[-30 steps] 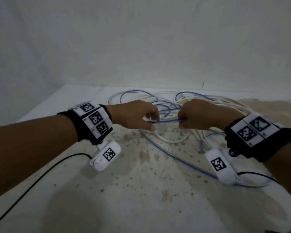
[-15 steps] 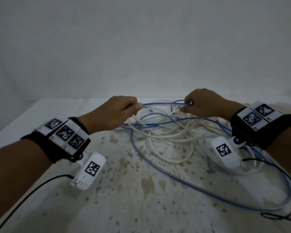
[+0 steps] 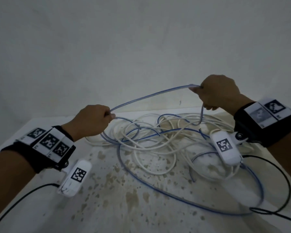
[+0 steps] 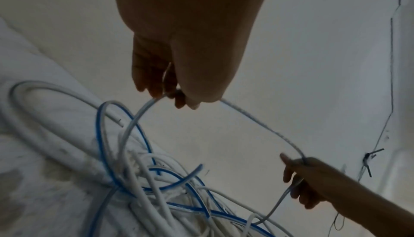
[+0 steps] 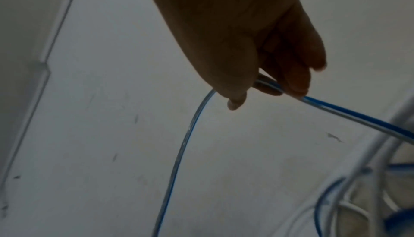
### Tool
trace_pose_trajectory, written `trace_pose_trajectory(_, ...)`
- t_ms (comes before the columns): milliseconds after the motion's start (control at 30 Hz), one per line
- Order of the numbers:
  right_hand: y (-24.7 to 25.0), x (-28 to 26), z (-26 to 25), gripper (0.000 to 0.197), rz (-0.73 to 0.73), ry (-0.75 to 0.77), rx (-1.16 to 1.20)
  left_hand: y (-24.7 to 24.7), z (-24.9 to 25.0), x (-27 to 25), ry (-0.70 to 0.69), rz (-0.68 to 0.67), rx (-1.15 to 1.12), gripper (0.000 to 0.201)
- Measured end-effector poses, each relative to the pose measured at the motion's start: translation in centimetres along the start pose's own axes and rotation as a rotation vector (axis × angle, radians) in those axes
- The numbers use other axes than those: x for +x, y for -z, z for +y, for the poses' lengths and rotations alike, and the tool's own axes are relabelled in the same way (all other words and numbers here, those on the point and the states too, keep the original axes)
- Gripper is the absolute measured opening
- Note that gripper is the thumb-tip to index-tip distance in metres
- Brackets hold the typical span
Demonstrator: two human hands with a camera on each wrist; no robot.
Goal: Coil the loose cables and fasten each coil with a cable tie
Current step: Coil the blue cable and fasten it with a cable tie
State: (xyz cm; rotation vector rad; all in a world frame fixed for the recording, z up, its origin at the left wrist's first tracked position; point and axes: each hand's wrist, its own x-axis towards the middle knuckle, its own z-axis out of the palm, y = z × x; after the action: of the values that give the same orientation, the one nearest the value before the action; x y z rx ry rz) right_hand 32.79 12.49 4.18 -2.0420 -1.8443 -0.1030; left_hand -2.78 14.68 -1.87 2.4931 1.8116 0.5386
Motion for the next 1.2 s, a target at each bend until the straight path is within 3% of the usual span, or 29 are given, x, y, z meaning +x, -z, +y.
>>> trace_pose_trajectory(100, 3.1, -0.7, -0.5, 0.079, 0.048, -0.039, 0.189, 0.8, 0.8, -0.3, 0.132, 0.009, 0.139, 0.056)
trace_pose_trajectory(200, 6.0, -1.6, -0.6, 0.084, 0.088, -0.075, 0.245, 2.1, 2.4, -1.0, 0.231, -0.032, 0.123, 0.070)
trace_pose_trajectory(300, 8.1, -2.4, -0.2, 0.082, 0.233, -0.050, 0.363, 4.2, 5.5, -1.1, 0.244, -0.026, -0.144, 0.057)
trace_pose_trajectory(367, 8.8, -2.9, -0.2, 0.070, 0.299, 0.026, 0.548, 5.9, 7.5, -0.6, 0.230, 0.093, -0.300, 0.043)
trace_pose_trajectory(467, 8.8, -3.6, 0.0, 0.049, 0.194, 0.121, 0.794, 8.9, 10.1, 0.5, 0.162, 0.333, -0.496, 0.025)
trace_pose_trajectory(533, 8.2, -4.0, 0.5, 0.043, 0.001, 0.123, 0.862, 11.1, 12.2, 0.8, 0.106, 0.367, -0.599, 0.018)
trace_pose_trajectory(633, 6.8, -4.8, 1.9, 0.037, -0.248, 0.059, 0.937, 12.6, 15.3, 0.8, 0.043, 0.136, -0.515, 0.020)
trace_pose_trajectory(733, 6.1, -5.8, 3.5, 0.016, -0.339, 0.016, 1.091, 11.4, 17.1, 0.3, 0.052, -0.170, -0.381, 0.028)
trace_pose_trajectory(800, 5.9, -6.4, 4.8, 0.025, -0.417, -0.056, 1.284, 9.9, 17.7, 0.2, 0.059, -0.293, -0.417, 0.026)
trace_pose_trajectory(867, 5.7, -6.9, 5.7, 0.032, -0.513, -0.122, 1.474, 8.4, 19.1, 0.1, 0.073, -0.339, -0.544, 0.027)
trace_pose_trajectory(933, 5.5, -7.2, 6.1, 0.040, -0.532, -0.163, 1.531, 6.6, 21.2, 0.4, 0.112, -0.388, -0.668, 0.043)
trace_pose_trajectory(1067, 4.9, -8.2, 5.4, 0.015, -0.446, -0.092, 1.462, 3.3, 26.0, 1.5, 0.214, -0.562, -0.881, 0.056)
trace_pose_trajectory(1200, 3.9, -9.1, 4.7, 0.016, -0.368, -0.002, 1.243, 1.8, 28.4, 2.7, 0.207, -0.383, -0.829, 0.030)
